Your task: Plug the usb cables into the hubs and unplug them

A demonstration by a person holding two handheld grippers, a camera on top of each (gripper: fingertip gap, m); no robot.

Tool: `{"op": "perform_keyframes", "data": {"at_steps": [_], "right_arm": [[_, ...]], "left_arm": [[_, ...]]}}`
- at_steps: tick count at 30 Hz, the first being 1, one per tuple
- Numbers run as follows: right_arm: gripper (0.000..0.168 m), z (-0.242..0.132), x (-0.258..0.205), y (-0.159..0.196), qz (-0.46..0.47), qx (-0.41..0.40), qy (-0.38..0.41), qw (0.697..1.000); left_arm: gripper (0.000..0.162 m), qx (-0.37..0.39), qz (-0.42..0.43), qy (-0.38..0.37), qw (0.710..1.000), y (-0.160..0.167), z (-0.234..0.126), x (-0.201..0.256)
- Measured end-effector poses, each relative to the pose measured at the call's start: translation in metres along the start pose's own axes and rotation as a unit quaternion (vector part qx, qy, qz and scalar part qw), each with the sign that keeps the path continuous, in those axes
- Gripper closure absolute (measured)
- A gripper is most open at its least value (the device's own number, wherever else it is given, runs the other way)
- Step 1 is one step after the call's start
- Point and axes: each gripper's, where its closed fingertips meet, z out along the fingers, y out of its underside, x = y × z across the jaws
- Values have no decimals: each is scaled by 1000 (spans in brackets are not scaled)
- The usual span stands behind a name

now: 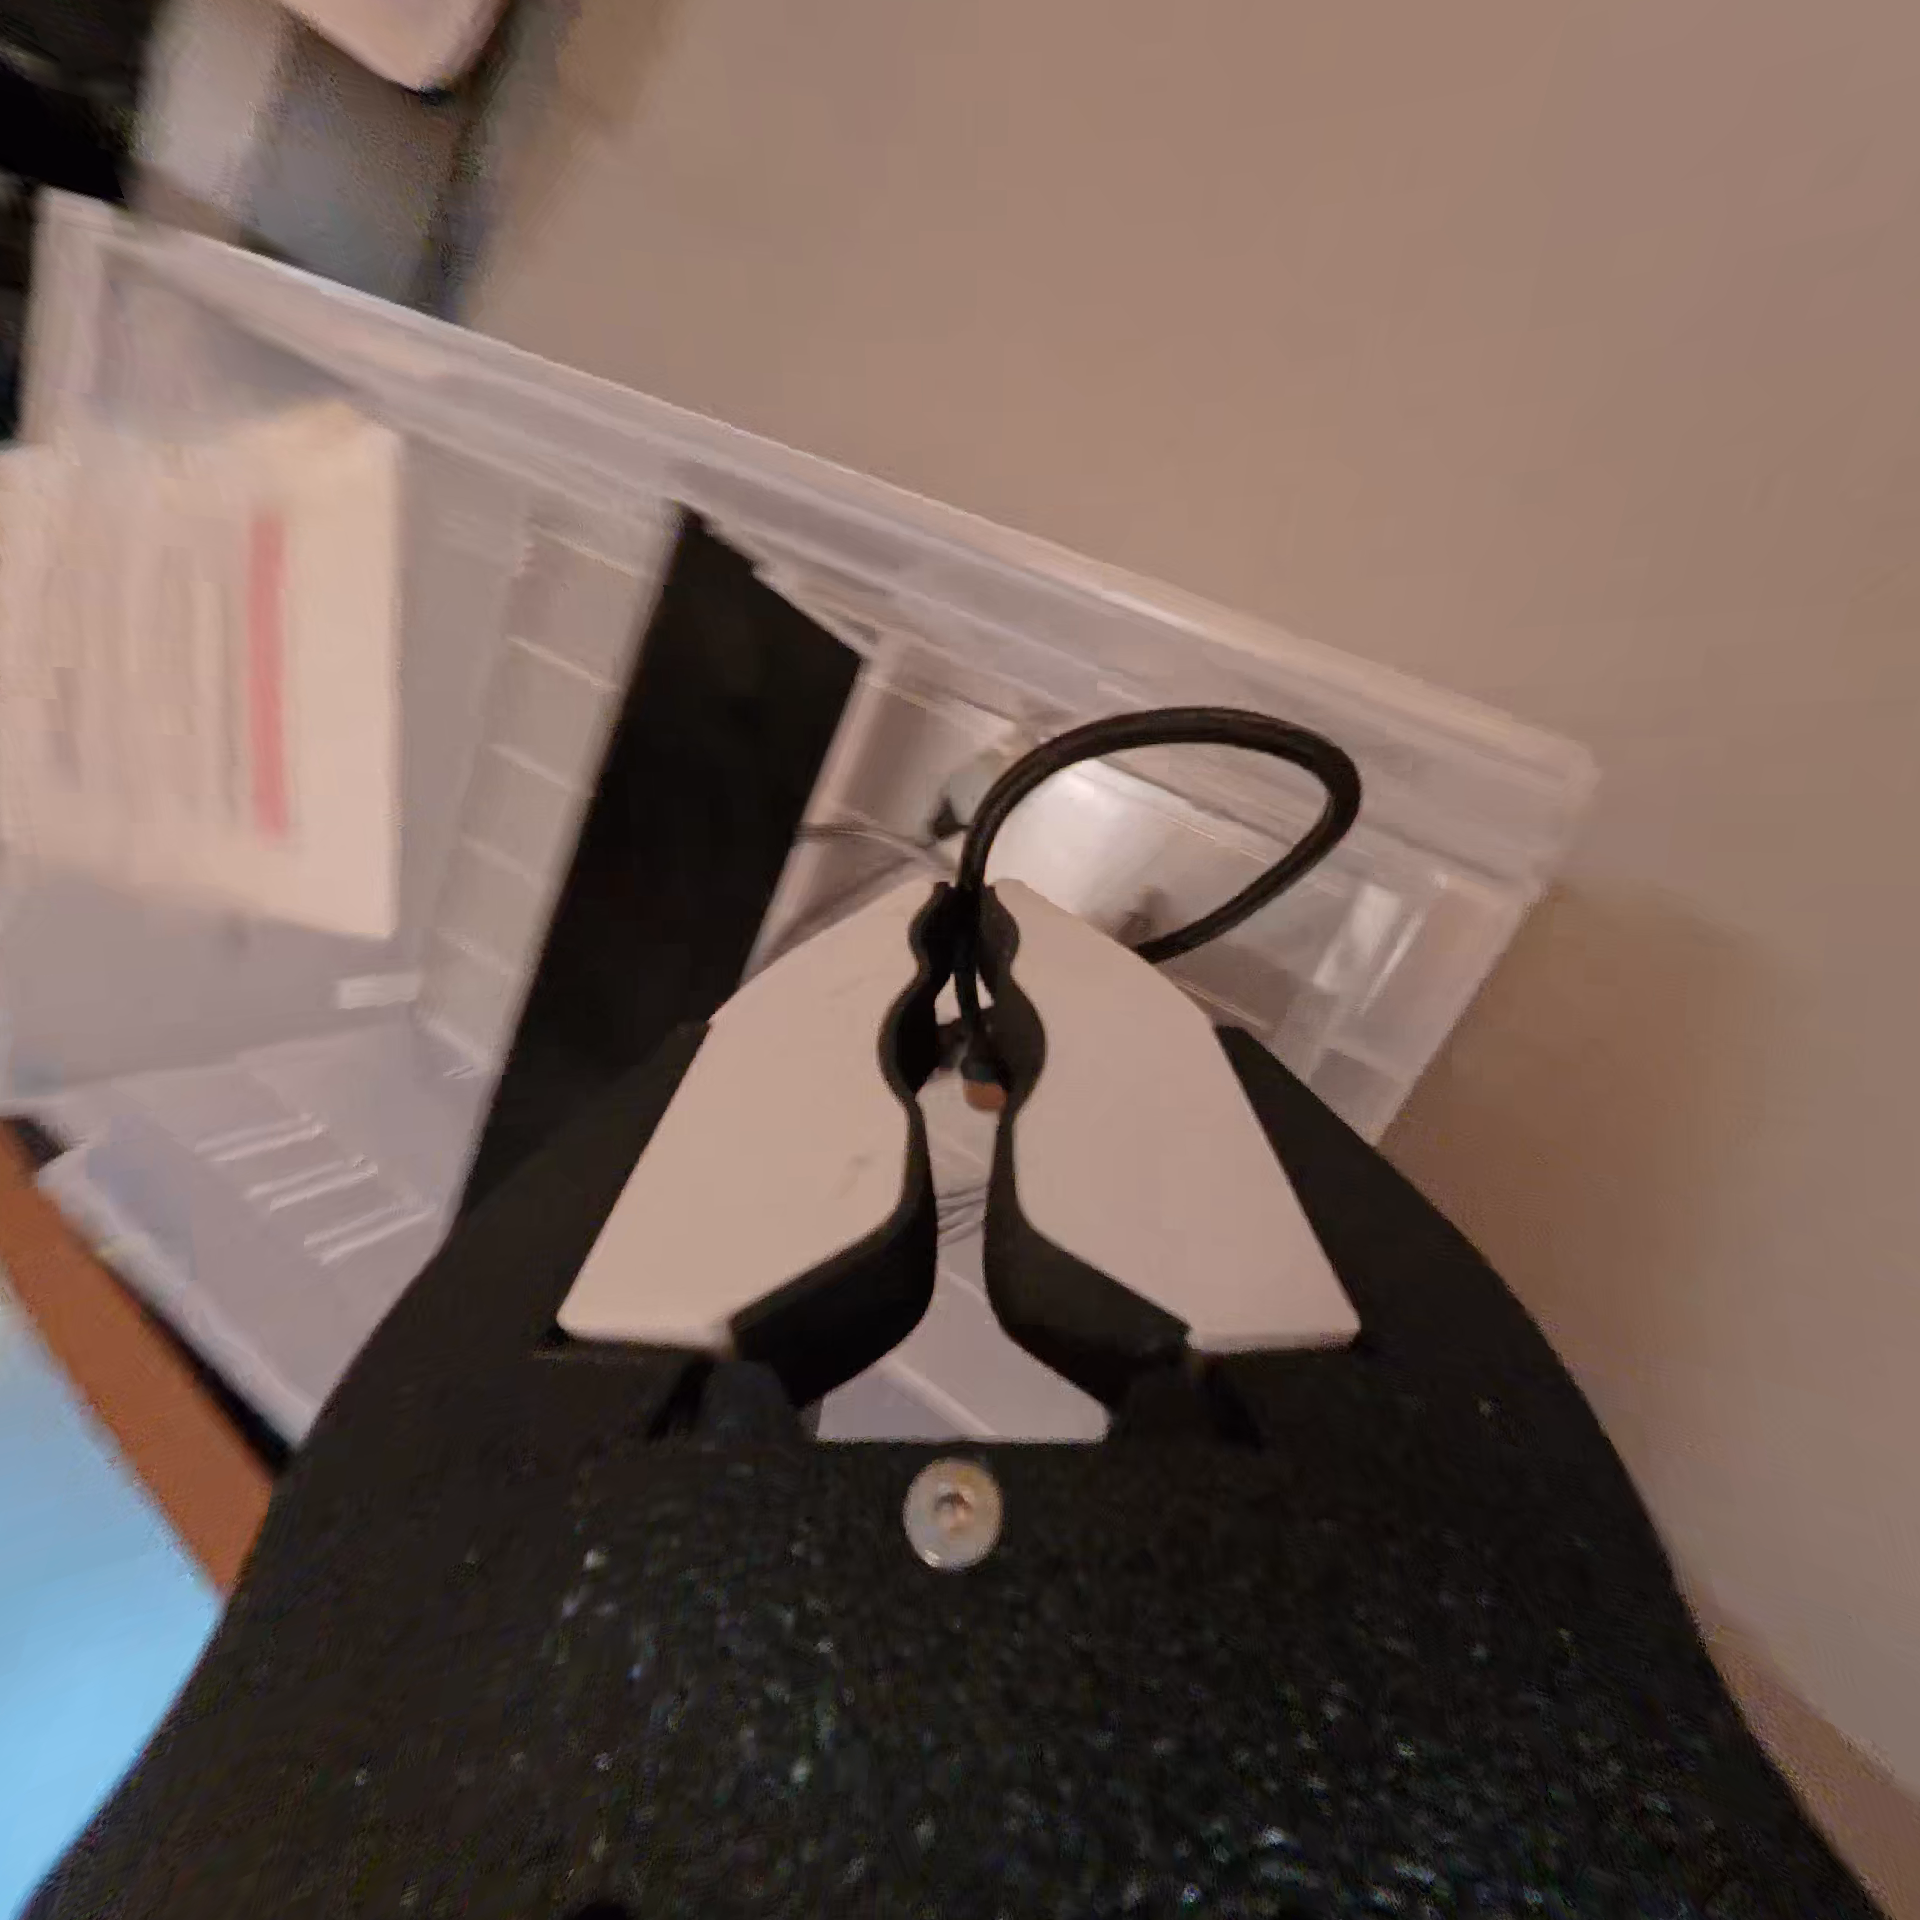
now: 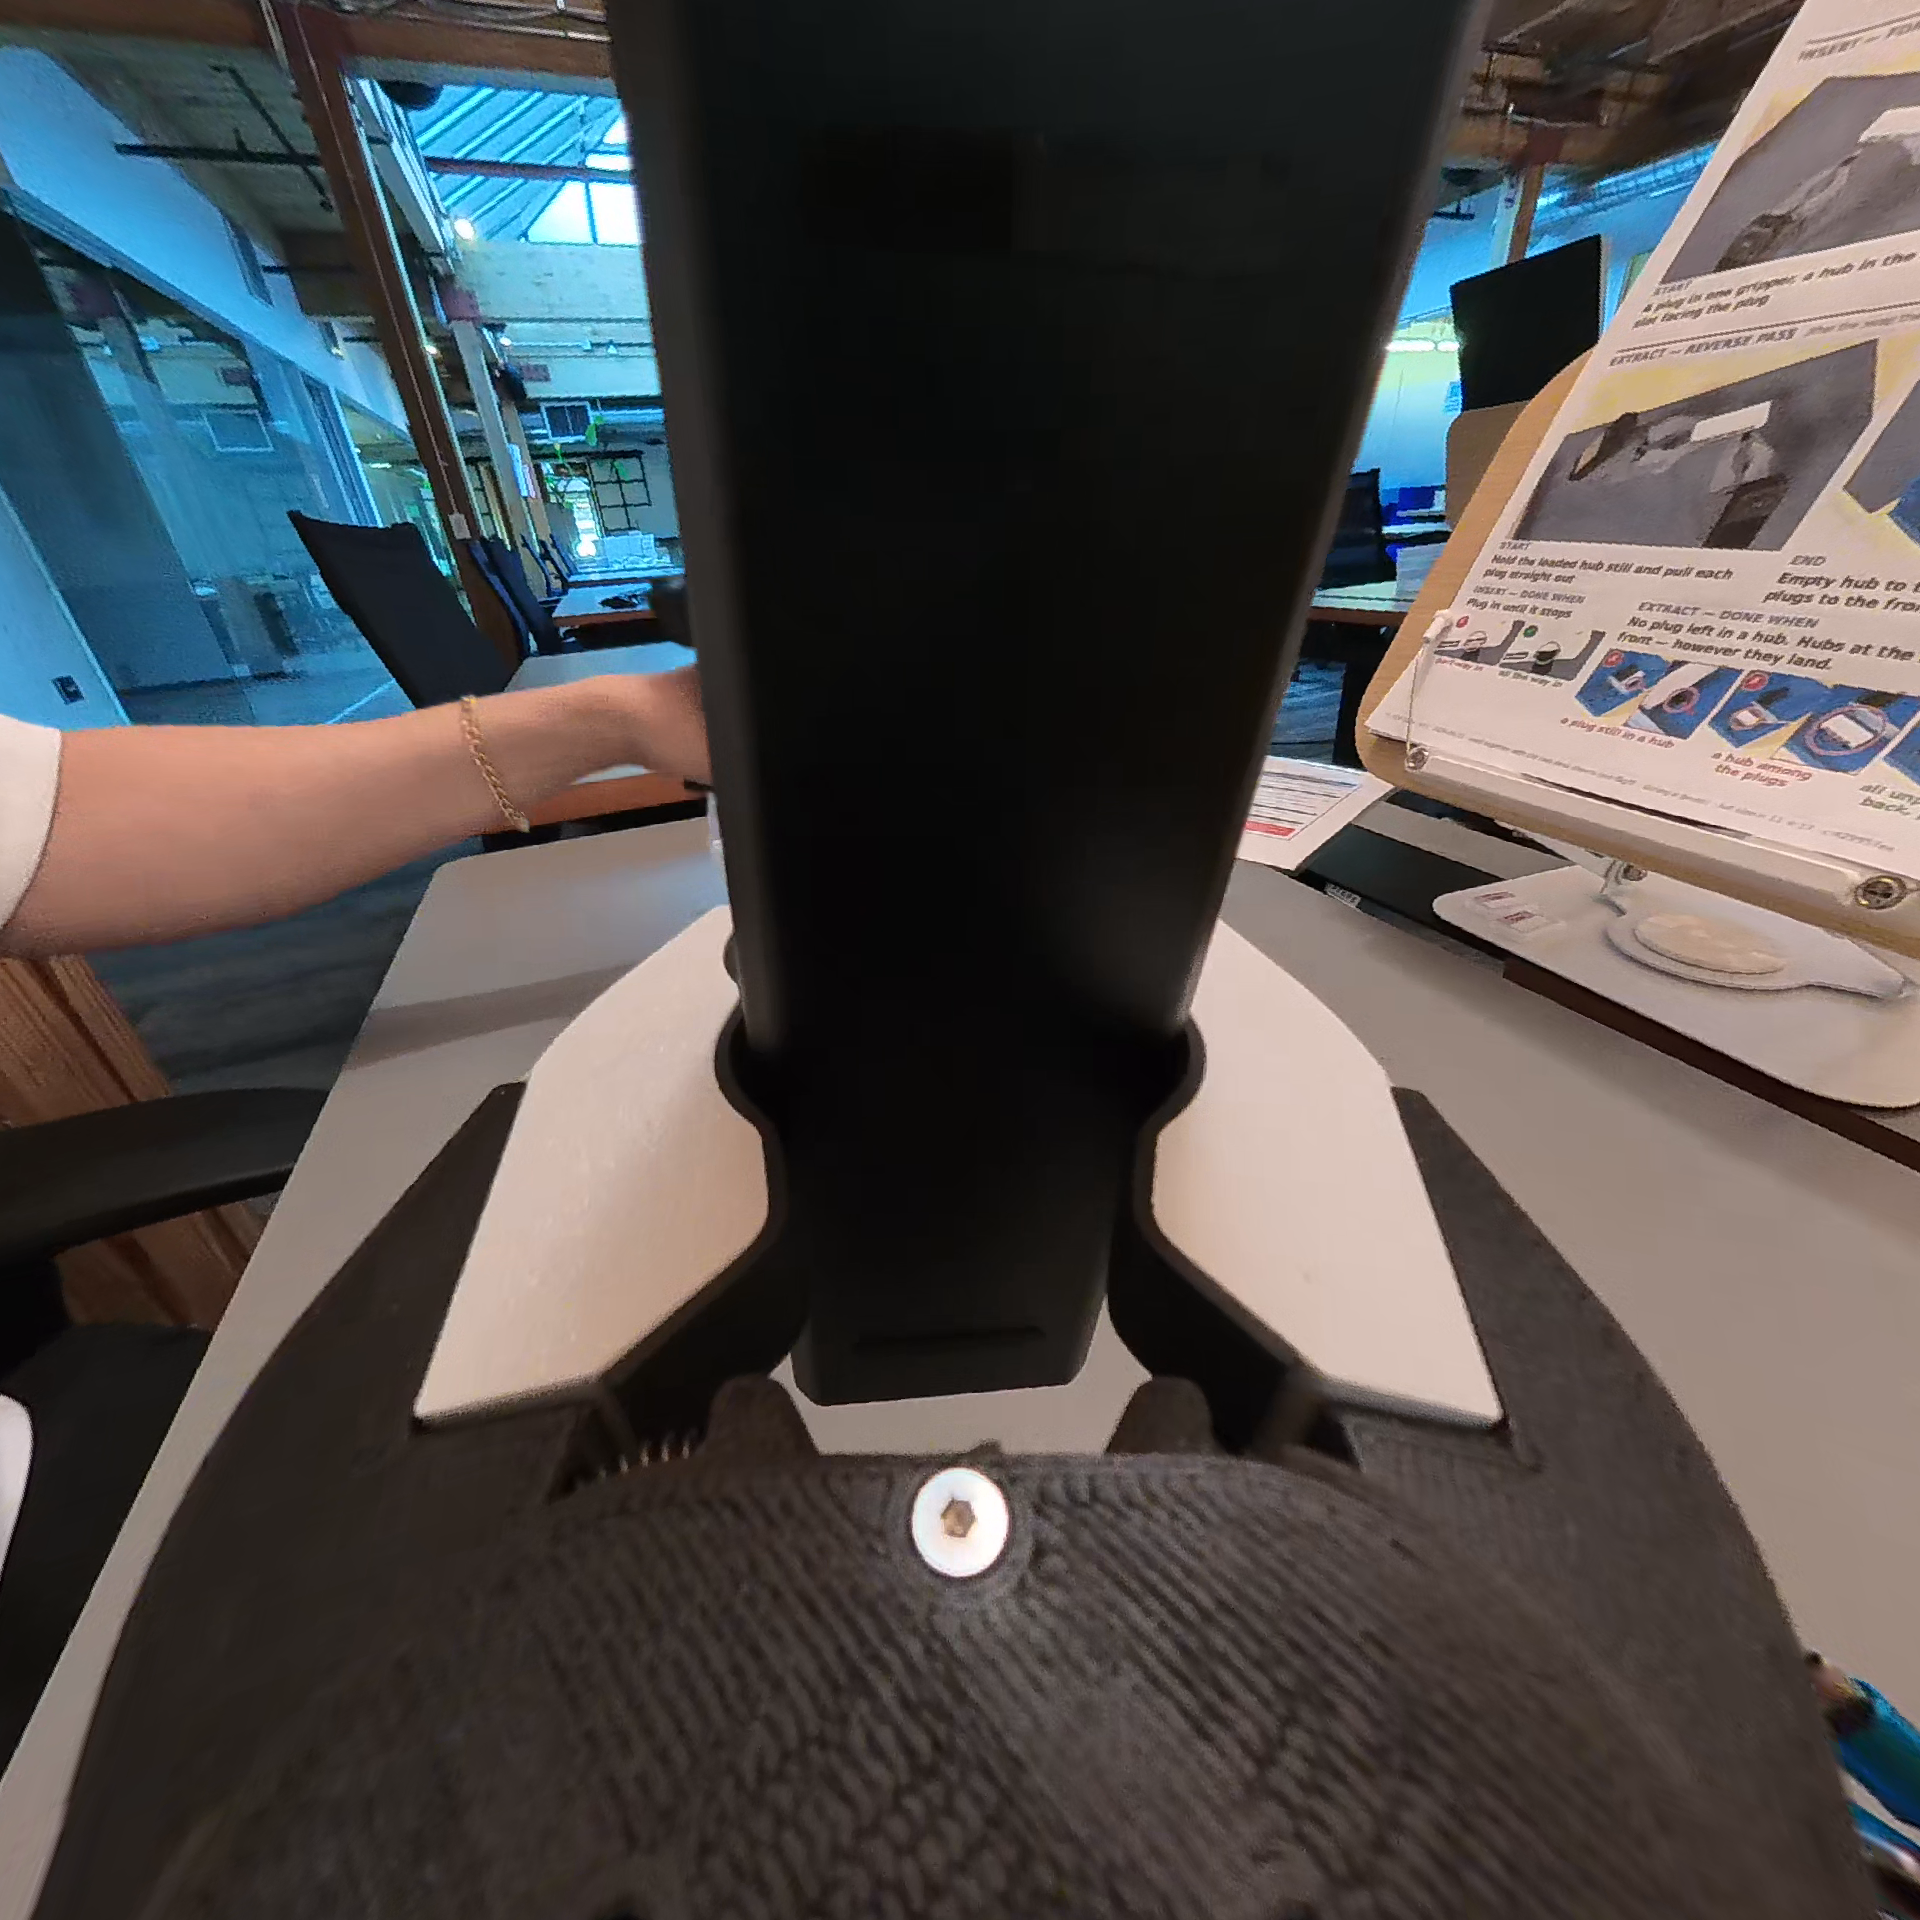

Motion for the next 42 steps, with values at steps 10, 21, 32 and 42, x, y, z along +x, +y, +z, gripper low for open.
{"op": "perform_keyframes", "data": {"at_steps": [10,21,32,42], "right_arm": [[94,-20,18,-15,1,26,27,999],[95,-29,21,-18,2,28,33,999],[94,-23,16,-13,1,21,21,1000],[94,-21,11,-10,1,19,2,1000]], "left_arm": [[159,411,-163,3,897,-143,-205,3],[159,365,-74,-3,928,-110,-81,123],[101,91,29,54,994,40,-33,150],[113,24,-15,71,997,72,-77,128]]}}
